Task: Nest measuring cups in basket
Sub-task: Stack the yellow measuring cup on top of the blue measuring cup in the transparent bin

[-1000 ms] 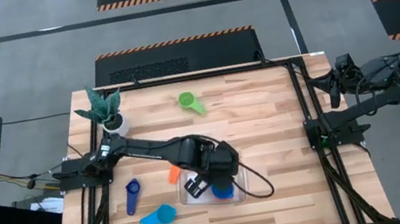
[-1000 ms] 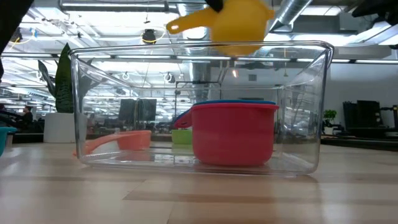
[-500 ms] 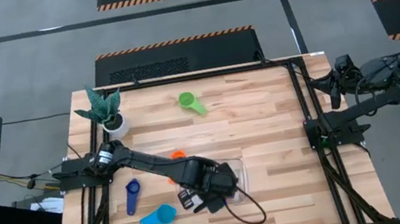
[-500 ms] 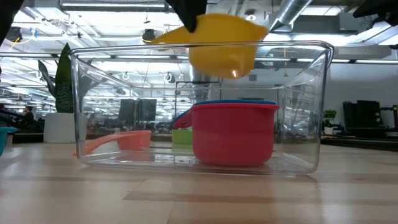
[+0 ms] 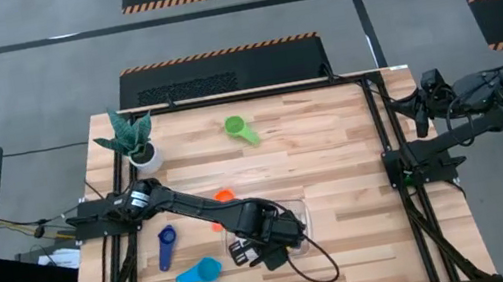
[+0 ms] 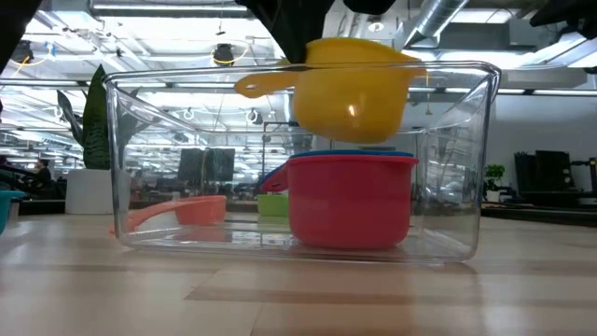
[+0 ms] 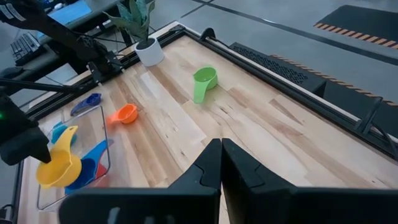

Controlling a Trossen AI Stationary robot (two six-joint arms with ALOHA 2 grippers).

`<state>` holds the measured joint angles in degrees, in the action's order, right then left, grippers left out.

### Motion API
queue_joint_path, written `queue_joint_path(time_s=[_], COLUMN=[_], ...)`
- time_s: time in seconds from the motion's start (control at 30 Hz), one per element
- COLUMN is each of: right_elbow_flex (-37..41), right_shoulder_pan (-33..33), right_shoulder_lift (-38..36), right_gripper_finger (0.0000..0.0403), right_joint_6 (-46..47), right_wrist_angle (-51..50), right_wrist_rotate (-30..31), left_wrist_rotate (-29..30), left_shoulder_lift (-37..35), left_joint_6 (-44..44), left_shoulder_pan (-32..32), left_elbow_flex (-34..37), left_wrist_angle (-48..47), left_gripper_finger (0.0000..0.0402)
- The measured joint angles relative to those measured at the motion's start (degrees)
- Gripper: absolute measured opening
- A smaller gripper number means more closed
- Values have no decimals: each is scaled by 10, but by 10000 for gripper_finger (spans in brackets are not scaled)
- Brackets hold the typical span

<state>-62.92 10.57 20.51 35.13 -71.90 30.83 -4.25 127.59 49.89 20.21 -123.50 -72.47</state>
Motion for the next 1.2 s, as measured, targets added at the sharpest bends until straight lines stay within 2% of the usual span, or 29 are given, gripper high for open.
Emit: queue_joint_path(time_s=[0.33,0.47,0.63,0.83,1.2], right_elbow_flex=[0,0,0,0,0], right_shoulder_pan=[0,0,0,0,0], right_shoulder_lift=[0,0,0,0,0], right_gripper_finger=[26,26,26,26,26], right_joint_6=[0,0,0,0,-2], right_wrist_angle=[0,0,2,3,-2], right_wrist_rotate=[-13,-13,-13,-13,-13], left_wrist_rotate=[3,-3,35,32,32], left_shoulder_lift=[0,2,1,1,1], left_joint_6=[-4,-43,-25,-32,-11], left_shoulder_pan=[-2,-3,1,0,0], left_elbow_flex=[1,37,56,56,56], left_wrist_angle=[7,56,57,60,65], left_gripper_finger=[0,0,0,0,46])
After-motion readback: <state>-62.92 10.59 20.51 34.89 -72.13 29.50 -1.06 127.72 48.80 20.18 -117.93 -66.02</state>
